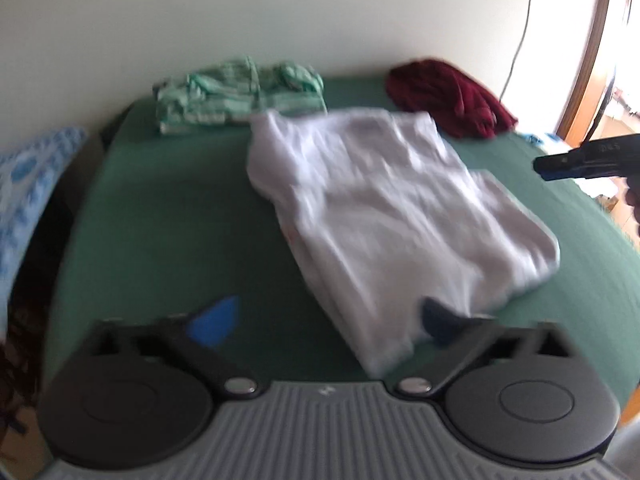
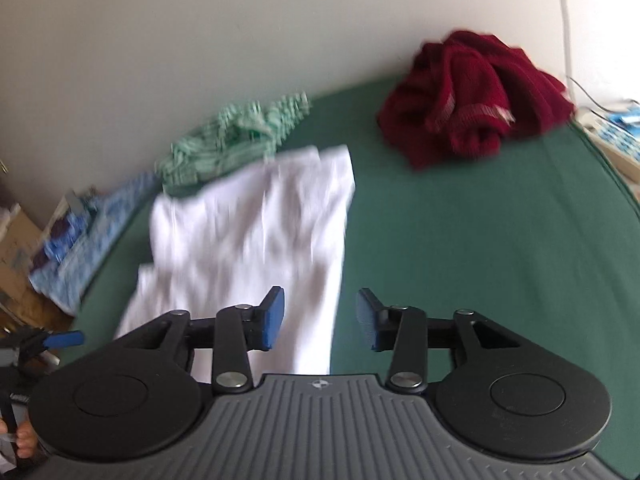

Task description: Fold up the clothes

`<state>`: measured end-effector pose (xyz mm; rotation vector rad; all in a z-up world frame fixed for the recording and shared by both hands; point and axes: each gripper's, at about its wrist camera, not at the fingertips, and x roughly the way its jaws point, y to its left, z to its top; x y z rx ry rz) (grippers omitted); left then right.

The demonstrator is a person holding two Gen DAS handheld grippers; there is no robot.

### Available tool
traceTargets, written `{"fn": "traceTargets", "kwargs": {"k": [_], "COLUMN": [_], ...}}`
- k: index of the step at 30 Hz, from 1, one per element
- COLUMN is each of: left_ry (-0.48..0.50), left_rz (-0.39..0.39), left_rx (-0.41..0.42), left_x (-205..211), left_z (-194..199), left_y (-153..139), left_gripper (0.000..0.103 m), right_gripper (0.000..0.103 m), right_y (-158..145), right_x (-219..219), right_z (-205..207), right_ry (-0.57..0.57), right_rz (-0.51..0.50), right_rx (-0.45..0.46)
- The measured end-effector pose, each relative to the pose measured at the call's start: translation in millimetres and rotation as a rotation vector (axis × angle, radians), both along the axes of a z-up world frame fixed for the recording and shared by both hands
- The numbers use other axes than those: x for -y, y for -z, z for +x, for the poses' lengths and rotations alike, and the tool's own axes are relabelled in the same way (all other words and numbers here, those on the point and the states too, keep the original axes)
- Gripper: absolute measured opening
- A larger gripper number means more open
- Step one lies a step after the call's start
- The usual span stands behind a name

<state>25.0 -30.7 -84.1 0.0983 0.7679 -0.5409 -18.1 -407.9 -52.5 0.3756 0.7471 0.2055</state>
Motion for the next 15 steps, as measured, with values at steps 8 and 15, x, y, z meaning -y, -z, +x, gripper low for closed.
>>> {"fn": "traceTargets", "kwargs": {"k": [8,15], "left_ry": [0.093,0.122], "left_rz": [0.004,0.031], "left_rx": [-0.052,-0.091], "left_x": [8.2,24.0], "left_z": [125.9,172.6], "left_y": [3.5,22.4], "left_gripper": [0.099,0.097], "right_gripper": [0.045,0.049], "right_y": [18.3,35.7], "right_x": [20.2,34.8], "right_z": [124.1,162.7], "right_ry": [-0.133,-0.114], "right_rz": [0.037,0.136], "right_rx": [-0.168,-0.206]}}
